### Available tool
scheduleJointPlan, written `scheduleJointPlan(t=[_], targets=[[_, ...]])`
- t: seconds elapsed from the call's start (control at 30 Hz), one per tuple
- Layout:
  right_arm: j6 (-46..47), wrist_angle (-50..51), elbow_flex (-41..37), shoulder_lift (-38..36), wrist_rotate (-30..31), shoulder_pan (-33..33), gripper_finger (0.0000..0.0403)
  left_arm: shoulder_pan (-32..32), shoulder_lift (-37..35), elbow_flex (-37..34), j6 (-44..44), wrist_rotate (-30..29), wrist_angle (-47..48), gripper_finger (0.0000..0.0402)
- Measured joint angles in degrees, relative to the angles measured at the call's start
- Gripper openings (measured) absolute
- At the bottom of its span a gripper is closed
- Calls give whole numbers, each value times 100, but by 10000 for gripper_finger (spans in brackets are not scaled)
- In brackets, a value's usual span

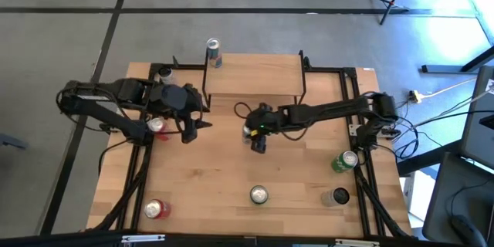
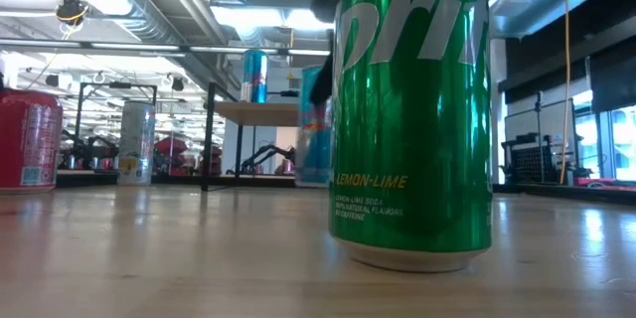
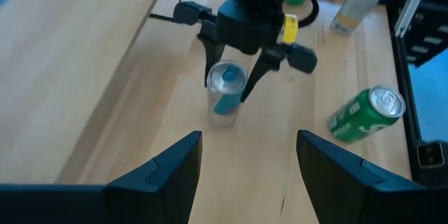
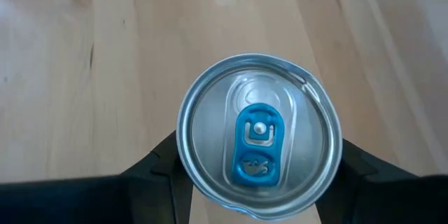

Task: Place canned beverage on shelf
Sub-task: Put the blue soda can on the shelf aligned with the other blue soda can

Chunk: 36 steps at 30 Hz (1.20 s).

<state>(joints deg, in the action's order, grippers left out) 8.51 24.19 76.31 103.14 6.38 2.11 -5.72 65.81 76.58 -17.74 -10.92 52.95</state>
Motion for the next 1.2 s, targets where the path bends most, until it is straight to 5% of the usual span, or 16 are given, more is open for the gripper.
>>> scheduleJointPlan(t=[0.23,0.43,0.63,0.83,1.2], targets=[[14,-61,217,408,-171,7,196,0,-46,-868,-18,172,-643,218],[16,-82,221,438,-194,13,284,4,137,-945,-27,306,-823,242],[4,158,479,339,-129,11,350,50,458,-947,-167,367,-991,322],[-141,1081,833,-261,18,13,372,59,719,-947,-177,422,-1124,385],[-145,2426,845,-2013,360,12,374,-71,1289,-944,-91,52,-2212,393]])
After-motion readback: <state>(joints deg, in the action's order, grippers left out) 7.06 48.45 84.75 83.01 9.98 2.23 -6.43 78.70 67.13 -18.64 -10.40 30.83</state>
